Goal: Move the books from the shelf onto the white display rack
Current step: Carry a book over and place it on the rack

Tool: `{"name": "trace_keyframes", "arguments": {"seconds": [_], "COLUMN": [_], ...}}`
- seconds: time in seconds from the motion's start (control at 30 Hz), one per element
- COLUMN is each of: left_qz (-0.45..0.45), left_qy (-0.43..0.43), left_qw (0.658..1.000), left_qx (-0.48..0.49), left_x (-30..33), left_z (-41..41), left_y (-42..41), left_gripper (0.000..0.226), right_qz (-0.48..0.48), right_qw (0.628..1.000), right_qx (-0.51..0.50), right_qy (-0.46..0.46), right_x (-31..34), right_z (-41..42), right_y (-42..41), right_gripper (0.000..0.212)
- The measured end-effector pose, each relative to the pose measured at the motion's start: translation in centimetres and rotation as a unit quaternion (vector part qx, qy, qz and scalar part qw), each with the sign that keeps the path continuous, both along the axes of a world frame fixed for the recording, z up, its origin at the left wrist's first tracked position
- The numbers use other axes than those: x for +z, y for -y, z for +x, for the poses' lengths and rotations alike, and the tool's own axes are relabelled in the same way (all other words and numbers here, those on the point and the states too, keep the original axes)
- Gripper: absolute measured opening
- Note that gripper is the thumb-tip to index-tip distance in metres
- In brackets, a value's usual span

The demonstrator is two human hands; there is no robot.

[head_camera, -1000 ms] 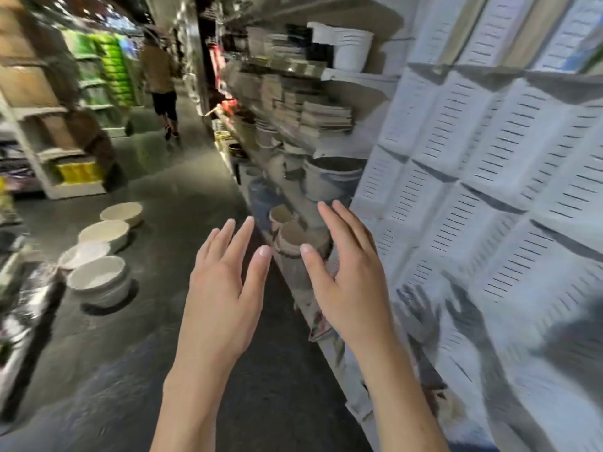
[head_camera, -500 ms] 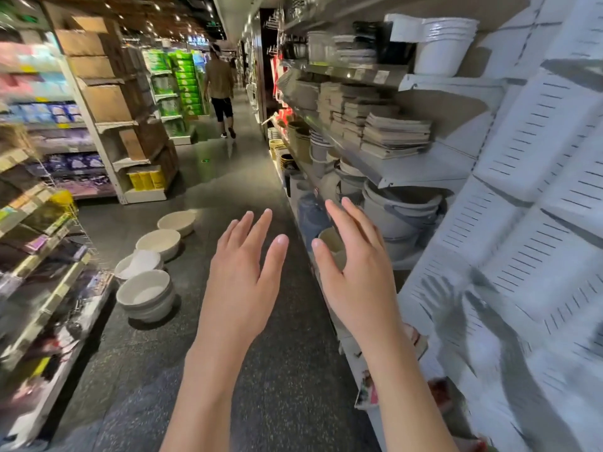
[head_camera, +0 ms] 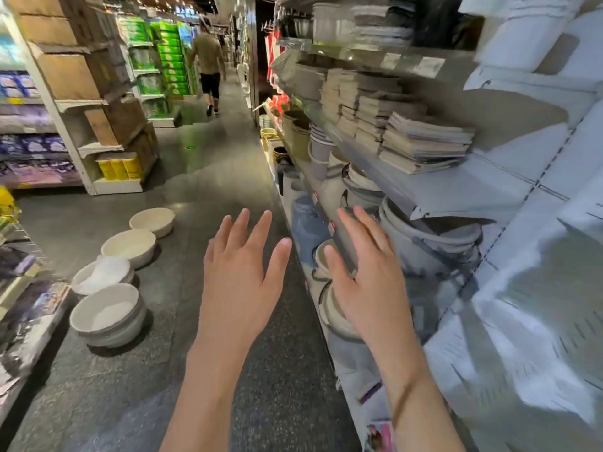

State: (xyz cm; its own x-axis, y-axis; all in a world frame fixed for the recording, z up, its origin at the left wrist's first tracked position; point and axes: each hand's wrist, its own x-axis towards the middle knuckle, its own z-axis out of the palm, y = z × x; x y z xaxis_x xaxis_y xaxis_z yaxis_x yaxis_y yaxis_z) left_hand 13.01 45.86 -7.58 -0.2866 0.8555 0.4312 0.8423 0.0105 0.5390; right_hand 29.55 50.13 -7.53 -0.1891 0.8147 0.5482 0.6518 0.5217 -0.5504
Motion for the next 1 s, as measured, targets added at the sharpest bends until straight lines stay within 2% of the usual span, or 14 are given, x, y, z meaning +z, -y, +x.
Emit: {"name": "trace_keyframes", "arguments": {"seconds": [0.17,0.3,0.5,0.67,0.83,1.0], "left_qz": [0.005,0.0,-0.006,-0.021,-0.04,-0.036], "left_qy": [-0.048,-0.07,-0.08,-0.087,-0.1,-0.106], "left_qw": [0.998,0.996,0.994,0.994,0.994,0.994], "left_qx": [-0.033,-0.052,-0.068,-0.057,-0.02,0.004], "left_x": [0.6,1.0,0.3,-1.1,-1.9,0.0], "left_z": [-4.9,-8.5,-11.5,-13.9,-17.0,-19.2], "left_y": [-12.4,-21.1,-32.4,-41.9,-52.4,-63.9], "left_gripper": [0.075,0.074,0.072,0.074,0.076,0.077], "right_qz": [-0.008,0.005,-0.017,-0.043,-0.013,-0.037], "right_qw": [1.0,0.998,0.997,0.997,0.999,0.998], "right_qx": [-0.022,-0.048,-0.077,-0.057,-0.047,-0.002], "right_qy": [0.003,-0.037,0.008,0.006,-0.007,0.058], "right_x": [0.4,0.5,0.1,-1.4,-2.7,-1.7], "right_z": [-4.8,-8.4,-11.4,-13.8,-17.3,-19.8], "right_y": [-11.7,-19.8,-30.1,-39.9,-51.3,-63.3], "right_gripper": [0.058,0.057,0.057,0.062,0.063,0.069]}}
